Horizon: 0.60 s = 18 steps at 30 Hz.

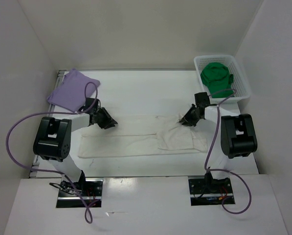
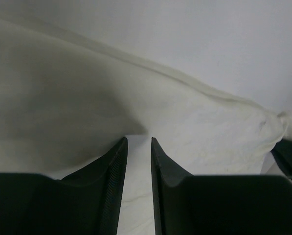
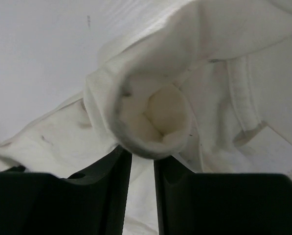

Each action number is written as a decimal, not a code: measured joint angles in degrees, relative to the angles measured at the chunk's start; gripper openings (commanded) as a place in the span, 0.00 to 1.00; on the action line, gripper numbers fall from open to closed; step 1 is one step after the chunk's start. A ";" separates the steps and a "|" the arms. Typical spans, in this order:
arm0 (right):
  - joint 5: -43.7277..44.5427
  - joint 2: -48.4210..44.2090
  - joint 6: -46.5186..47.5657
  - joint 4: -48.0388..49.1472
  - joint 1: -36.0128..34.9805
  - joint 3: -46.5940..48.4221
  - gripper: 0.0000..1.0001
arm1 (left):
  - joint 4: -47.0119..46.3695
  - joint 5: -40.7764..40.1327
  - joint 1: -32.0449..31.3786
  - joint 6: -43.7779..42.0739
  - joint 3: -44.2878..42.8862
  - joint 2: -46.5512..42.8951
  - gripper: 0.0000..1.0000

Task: Fold and stack the t-shirts
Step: Fold the other side of the tshirt into a rectangle

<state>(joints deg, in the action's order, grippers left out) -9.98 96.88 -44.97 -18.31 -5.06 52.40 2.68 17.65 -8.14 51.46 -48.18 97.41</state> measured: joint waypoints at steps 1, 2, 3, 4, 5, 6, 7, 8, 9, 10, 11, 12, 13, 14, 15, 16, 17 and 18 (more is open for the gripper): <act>-0.52 0.55 -0.22 0.35 0.00 0.48 0.34 | -0.13 -0.26 2.25 -0.04 0.13 -0.11 0.33; -1.16 1.03 -0.31 0.55 0.00 1.07 0.36 | -0.20 -0.44 4.13 -0.17 0.17 -0.11 0.33; -1.68 1.55 -0.37 0.63 -0.04 1.79 0.39 | -0.15 -0.63 6.19 -0.31 0.20 -0.11 0.33; -2.10 2.10 -0.44 0.76 -0.04 2.51 0.39 | -0.15 -0.83 8.09 -0.31 0.20 -0.11 0.33; -2.71 2.67 -0.39 0.81 -0.07 3.23 0.40 | -0.17 -0.98 10.14 -0.33 0.20 -0.15 0.33; -3.19 3.21 -0.39 0.81 -0.09 4.02 0.40 | -0.13 -1.11 11.89 -0.35 0.20 -0.20 0.33; -3.76 3.72 -0.39 0.79 -0.11 4.76 0.42 | -0.13 -1.16 13.22 -0.37 0.20 -0.24 0.33; -4.26 3.87 -0.39 0.76 -0.11 5.25 0.44 | -0.04 -1.49 14.62 -0.39 0.17 -0.33 0.33; -4.59 3.85 -0.35 0.74 -0.11 5.55 0.45 | 0.26 -1.95 15.67 -0.46 0.09 -0.52 0.33; -5.01 3.52 -0.22 0.57 -0.11 5.79 0.48 | 0.96 -2.60 16.48 -0.66 -0.22 -0.76 0.33; -5.46 3.06 -0.09 0.46 -0.11 5.97 0.48 | 1.70 -3.48 16.98 -0.92 -0.66 -1.14 0.33; -5.86 2.54 0.07 0.22 -0.07 6.14 0.49 | 2.29 -4.15 17.20 -1.44 -0.98 -1.73 0.33; -6.21 1.66 0.22 0.11 0.09 6.21 0.49 | 2.64 -4.57 17.22 -1.68 -1.16 -2.58 0.33; -6.56 0.61 0.52 -0.15 0.28 6.21 0.49 | 3.21 -5.01 17.07 -1.86 -1.36 -3.98 0.33; -6.95 -0.63 0.81 -0.39 0.46 6.21 0.44 | 3.69 -5.49 16.50 -1.99 -1.60 -5.49 0.33; -7.10 -1.99 1.16 -0.48 0.74 6.19 0.37 | 4.09 -6.08 15.47 -2.01 -2.14 -7.08 0.33; -7.10 -3.23 1.46 -0.42 1.16 6.08 0.23 | 4.57 -6.54 13.88 -2.01 -3.10 -8.41 0.33; -6.99 -4.68 1.62 -0.35 1.75 5.77 0.16 | 4.76 -6.88 11.72 -2.03 -4.52 -9.31 0.33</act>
<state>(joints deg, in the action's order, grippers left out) -16.97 92.20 -43.35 -18.65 -3.31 58.17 7.44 10.76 3.57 49.43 -52.71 88.09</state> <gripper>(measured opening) 0.280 0.332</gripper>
